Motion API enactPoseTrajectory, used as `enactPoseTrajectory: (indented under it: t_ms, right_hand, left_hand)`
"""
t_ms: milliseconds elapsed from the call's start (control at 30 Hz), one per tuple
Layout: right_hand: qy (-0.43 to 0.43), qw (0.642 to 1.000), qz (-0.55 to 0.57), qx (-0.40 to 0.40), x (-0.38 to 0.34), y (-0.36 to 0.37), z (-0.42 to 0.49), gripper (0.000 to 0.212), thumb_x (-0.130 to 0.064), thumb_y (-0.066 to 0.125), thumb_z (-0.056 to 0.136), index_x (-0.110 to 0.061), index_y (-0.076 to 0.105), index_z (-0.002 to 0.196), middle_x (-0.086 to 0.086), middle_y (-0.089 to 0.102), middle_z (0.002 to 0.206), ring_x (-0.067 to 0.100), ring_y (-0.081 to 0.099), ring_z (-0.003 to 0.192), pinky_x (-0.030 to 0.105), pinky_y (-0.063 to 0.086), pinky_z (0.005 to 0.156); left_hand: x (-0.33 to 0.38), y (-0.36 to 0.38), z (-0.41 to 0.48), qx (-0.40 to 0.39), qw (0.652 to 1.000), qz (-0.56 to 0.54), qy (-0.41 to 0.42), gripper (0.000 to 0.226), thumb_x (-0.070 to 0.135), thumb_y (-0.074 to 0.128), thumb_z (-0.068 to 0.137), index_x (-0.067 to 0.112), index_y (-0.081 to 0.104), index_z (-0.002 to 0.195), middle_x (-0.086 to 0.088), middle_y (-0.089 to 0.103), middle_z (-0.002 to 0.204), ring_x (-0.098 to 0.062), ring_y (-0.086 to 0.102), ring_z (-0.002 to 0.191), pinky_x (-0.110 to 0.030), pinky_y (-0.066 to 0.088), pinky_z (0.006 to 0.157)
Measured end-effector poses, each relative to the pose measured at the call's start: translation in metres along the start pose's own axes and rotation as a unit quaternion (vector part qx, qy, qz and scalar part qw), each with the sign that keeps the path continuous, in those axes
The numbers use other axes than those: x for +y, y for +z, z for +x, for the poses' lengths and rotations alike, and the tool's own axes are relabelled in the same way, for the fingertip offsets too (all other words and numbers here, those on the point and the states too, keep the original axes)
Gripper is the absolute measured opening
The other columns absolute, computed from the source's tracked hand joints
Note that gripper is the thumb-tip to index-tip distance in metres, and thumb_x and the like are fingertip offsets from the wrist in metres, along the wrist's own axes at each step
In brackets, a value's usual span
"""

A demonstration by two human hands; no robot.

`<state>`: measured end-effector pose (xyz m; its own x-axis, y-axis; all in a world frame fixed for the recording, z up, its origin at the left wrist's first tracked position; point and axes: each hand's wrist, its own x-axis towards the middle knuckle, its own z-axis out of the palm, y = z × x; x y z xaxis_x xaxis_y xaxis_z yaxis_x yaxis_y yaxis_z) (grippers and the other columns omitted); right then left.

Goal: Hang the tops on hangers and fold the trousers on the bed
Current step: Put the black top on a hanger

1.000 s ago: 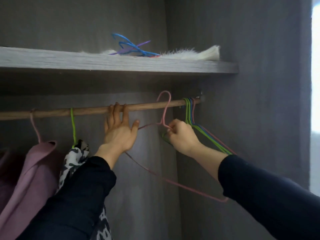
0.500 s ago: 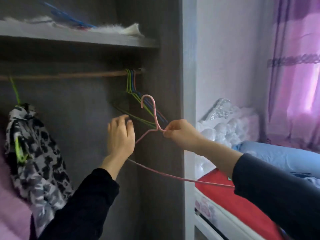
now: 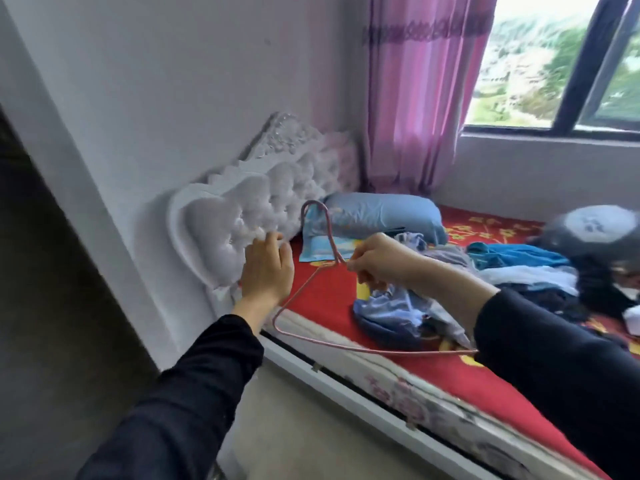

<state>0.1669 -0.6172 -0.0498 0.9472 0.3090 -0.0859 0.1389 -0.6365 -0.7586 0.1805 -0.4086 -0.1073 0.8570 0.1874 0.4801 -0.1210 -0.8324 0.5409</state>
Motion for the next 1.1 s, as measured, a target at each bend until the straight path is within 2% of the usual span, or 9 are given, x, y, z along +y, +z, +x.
enactPoseTrajectory:
  t_ms: [100,200,333,467,567,633,767,867,1100]
  right_hand:
    - [0.063,0.997,0.013,0.040,0.069,-0.040,-0.010,0.013,0.000,0.054,0.082,0.003,0.063,0.074,0.014,0.052,0.058,0.019,0.044,0.041,0.020,0.036,0.038]
    - [0.114,0.990,0.010,0.084,0.140,-0.082,-0.013,0.013,-0.012,0.058,0.084,-0.003,0.064,0.076,0.003,0.045,0.053,0.012,0.039,0.042,0.018,0.031,0.039]
    - [0.174,0.974,0.000,0.144,0.236,-0.134,-0.003,0.037,-0.043,0.063,0.087,-0.014,0.062,0.064,-0.007,0.048,0.047,0.007,0.043,0.042,0.019,0.032,0.041]
    - [0.253,0.946,0.003,0.200,0.328,-0.182,0.011,0.057,-0.056,0.059,0.087,-0.017,0.040,0.049,-0.009,0.034,0.034,0.008,0.034,0.033,0.023,0.027,0.038]
    - [0.300,0.927,0.017,0.224,0.391,-0.212,0.012,0.056,-0.056,0.058,0.087,-0.017,0.041,0.050,-0.005,0.041,0.039,0.015,0.046,0.034,0.020,0.035,0.034]
    - [0.324,0.917,0.012,0.233,0.430,-0.228,0.010,0.057,-0.055,0.057,0.087,-0.018,0.037,0.049,-0.005,0.039,0.040,0.013,0.043,0.033,0.020,0.033,0.034]
    - [0.367,0.899,-0.004,0.240,0.504,-0.252,0.009,0.051,-0.053,0.051,0.090,-0.016,0.043,0.056,-0.004,0.049,0.052,0.020,0.052,0.051,0.028,0.037,0.047]
    - [0.386,0.890,0.003,0.242,0.556,-0.274,0.014,0.043,-0.047,0.049,0.093,-0.020,0.048,0.059,-0.005,0.055,0.056,0.018,0.054,0.052,0.030,0.043,0.050]
    - [0.410,0.880,-0.005,0.241,0.679,-0.339,0.039,0.044,-0.040,0.047,0.096,-0.013,0.050,0.062,-0.003,0.056,0.061,0.023,0.054,0.064,0.035,0.032,0.057]
  left_hand:
    - [0.054,0.083,0.003,-0.061,0.998,-0.013,0.023,0.031,0.025,0.038,0.098,0.009,0.056,0.118,-0.018,0.059,0.117,-0.034,0.049,0.110,-0.040,0.038,0.092]
    - [0.106,0.164,0.007,-0.117,0.991,-0.036,0.046,0.028,0.023,0.041,0.099,0.008,0.056,0.118,-0.021,0.057,0.117,-0.036,0.048,0.113,-0.040,0.037,0.095]
    - [0.169,0.274,0.019,-0.186,0.976,-0.059,0.096,0.030,0.024,0.038,0.100,0.010,0.053,0.121,-0.018,0.055,0.121,-0.034,0.045,0.114,-0.039,0.033,0.096]
    - [0.225,0.381,0.027,-0.272,0.953,-0.067,0.115,0.031,0.024,0.036,0.100,0.009,0.051,0.122,-0.019,0.053,0.124,-0.033,0.042,0.117,-0.040,0.031,0.098]
    - [0.257,0.453,0.026,-0.336,0.932,-0.049,0.126,0.027,0.023,0.036,0.100,0.008,0.052,0.117,-0.021,0.054,0.120,-0.034,0.043,0.114,-0.041,0.031,0.098]
    - [0.276,0.494,0.021,-0.371,0.919,-0.034,0.131,0.026,0.022,0.035,0.100,0.009,0.052,0.115,-0.020,0.054,0.119,-0.034,0.044,0.111,-0.040,0.031,0.097]
    - [0.304,0.563,0.006,-0.435,0.891,-0.019,0.132,0.029,0.027,0.032,0.101,0.012,0.050,0.118,-0.016,0.053,0.121,-0.033,0.044,0.114,-0.041,0.034,0.098]
    - [0.324,0.609,0.001,-0.466,0.876,-0.004,0.126,0.031,0.028,0.032,0.101,0.015,0.050,0.122,-0.012,0.053,0.123,-0.030,0.043,0.116,-0.040,0.036,0.099]
    - [0.382,0.720,0.011,-0.494,0.865,0.010,0.085,0.032,0.029,0.033,0.101,0.014,0.049,0.125,-0.011,0.050,0.125,-0.028,0.042,0.118,-0.040,0.037,0.099]
